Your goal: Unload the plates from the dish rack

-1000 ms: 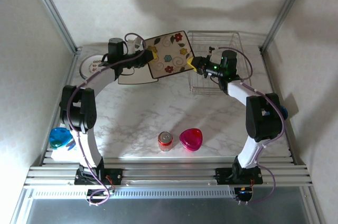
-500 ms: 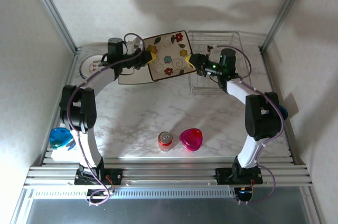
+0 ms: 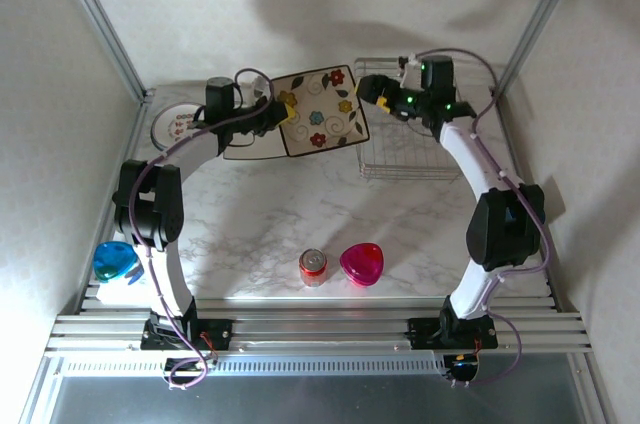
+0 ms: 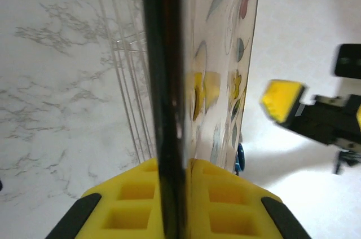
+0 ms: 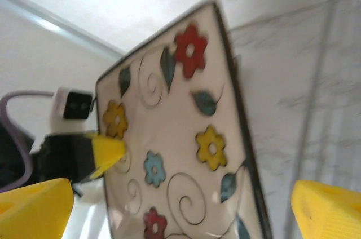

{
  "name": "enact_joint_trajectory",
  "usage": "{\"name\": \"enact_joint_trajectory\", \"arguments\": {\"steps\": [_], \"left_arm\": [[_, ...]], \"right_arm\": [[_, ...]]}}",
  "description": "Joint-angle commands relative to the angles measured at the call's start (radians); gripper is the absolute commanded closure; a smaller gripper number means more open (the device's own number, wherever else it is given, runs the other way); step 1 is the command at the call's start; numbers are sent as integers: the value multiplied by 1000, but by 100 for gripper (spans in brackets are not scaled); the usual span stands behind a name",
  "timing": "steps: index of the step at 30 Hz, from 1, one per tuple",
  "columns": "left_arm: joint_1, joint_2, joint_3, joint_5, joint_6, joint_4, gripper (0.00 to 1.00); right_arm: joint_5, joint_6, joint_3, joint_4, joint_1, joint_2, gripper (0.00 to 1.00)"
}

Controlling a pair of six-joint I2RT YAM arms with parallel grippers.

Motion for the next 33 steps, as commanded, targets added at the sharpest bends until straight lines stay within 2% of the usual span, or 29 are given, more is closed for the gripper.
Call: {"name": "enact_joint_trajectory", "arguments": {"steps": [1,5,10,13,16,20,26,33], "left_arm": [[18,-40,17,17,-27,186,100],[33,-61,-15,-15,-77,265,100],[49,-95,-68,-84,-117,336,100],[59,-122,-102,-146,-121,355,100],[73,-161,-154,-247,-132,384,100],[87,-220,-233,-392,-166,456,100],[86,-293,-358,-608,-258,624,100],[53,-349,-539,-955,-381,762,100]], "right_arm": [[364,-301,220,-465,4,28,1],[636,-421,461,-753,-3,145,1],[682,-512,786,-1098,-53,353,1],[715,-530,911,-1202,-79,432,1],[719,-532,884,-1192,-94,425,1],[712,-535,759,-1118,-108,361,1],[701,-541,644,-1068,-123,316,1],[667,-544,589,-1024,-124,291,1]]}}
